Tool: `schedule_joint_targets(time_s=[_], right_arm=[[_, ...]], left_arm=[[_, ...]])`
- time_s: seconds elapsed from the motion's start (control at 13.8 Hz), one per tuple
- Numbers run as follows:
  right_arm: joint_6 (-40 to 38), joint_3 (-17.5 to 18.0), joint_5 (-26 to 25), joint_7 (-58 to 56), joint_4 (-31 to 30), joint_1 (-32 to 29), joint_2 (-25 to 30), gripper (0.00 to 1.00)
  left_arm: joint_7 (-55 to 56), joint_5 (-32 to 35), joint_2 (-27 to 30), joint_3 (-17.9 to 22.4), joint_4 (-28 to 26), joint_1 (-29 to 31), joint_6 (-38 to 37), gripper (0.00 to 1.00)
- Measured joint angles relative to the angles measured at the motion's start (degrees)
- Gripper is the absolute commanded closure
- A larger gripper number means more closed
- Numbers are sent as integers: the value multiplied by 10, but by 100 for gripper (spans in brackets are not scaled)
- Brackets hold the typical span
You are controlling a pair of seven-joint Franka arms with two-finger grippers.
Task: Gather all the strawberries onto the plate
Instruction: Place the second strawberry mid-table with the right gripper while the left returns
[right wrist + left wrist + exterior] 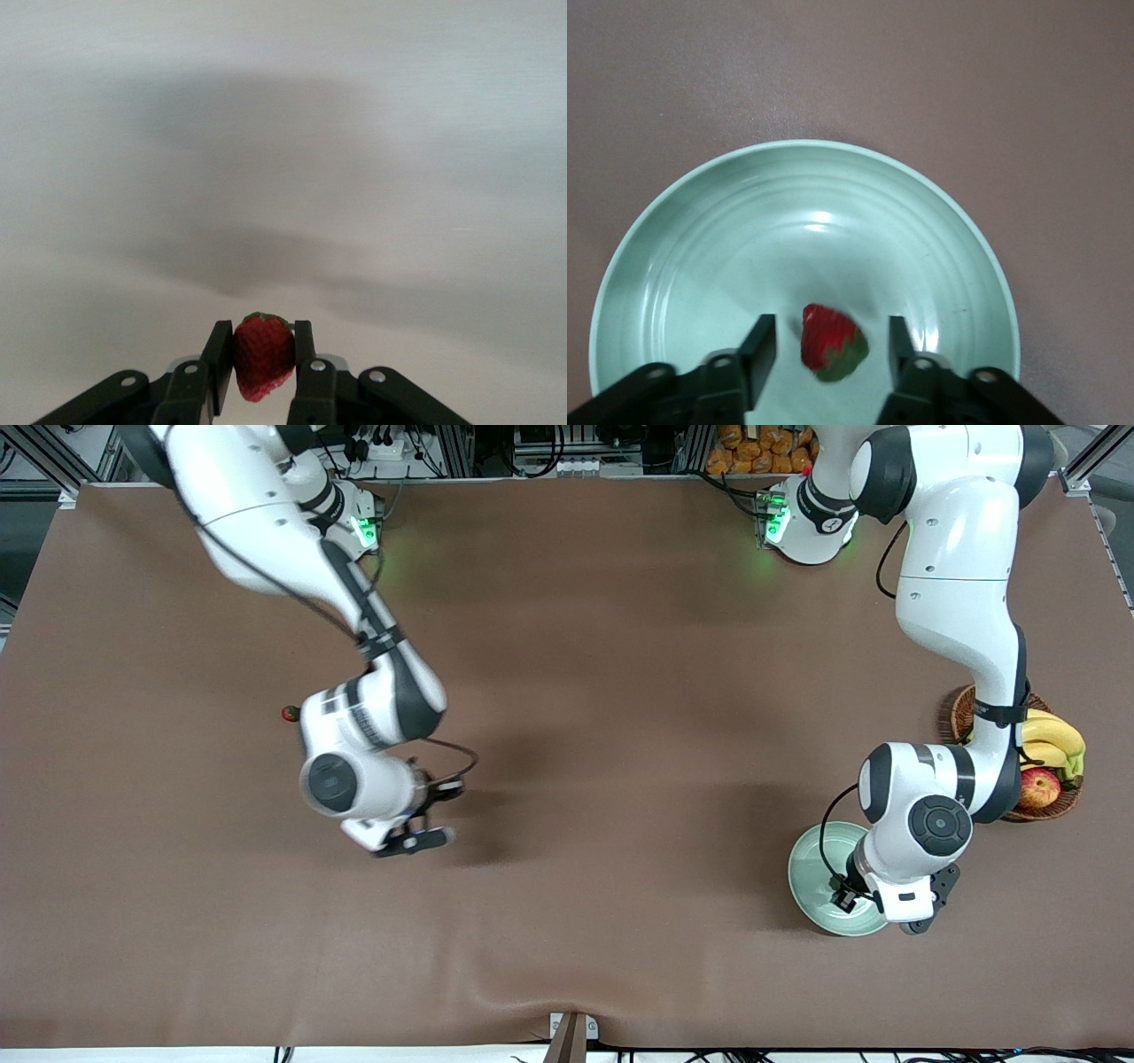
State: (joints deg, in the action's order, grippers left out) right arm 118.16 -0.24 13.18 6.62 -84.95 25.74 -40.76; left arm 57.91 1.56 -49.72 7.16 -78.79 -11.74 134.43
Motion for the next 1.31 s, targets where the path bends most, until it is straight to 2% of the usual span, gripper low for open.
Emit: schedule_joint_targets(time_s=[0.29, 0.44, 0.51, 0.58, 0.73, 0.8, 1.09, 1.31], right_arm=[[48, 0, 17, 8, -2, 66, -14, 100], [59, 0, 17, 8, -2, 81, -27, 94], [62, 0, 17, 8, -3, 85, -31, 83], [65, 0, 17, 8, -3, 88, -34, 66], [76, 0, 17, 8, -3, 90, -37, 17], [85, 0, 17, 8, -3, 90, -37, 0], [99, -5, 18, 8, 0, 89, -35, 0], [94, -10, 18, 8, 10, 70, -12, 0]], left_arm=[[0, 0, 20, -4, 3, -4, -3, 0], [0, 0, 43, -8, 3, -9, -26, 0], [0, 0, 55, -10, 3, -13, -39, 0], [0, 0, 66, -10, 3, -19, -51, 0], [0, 0, 83, -11, 3, -36, -68, 0], [0, 0, 88, -14, 3, -46, -73, 0], [19, 0, 91, -34, -1, -97, -79, 0], [58, 0, 90, -38, -6, -151, -79, 0]])
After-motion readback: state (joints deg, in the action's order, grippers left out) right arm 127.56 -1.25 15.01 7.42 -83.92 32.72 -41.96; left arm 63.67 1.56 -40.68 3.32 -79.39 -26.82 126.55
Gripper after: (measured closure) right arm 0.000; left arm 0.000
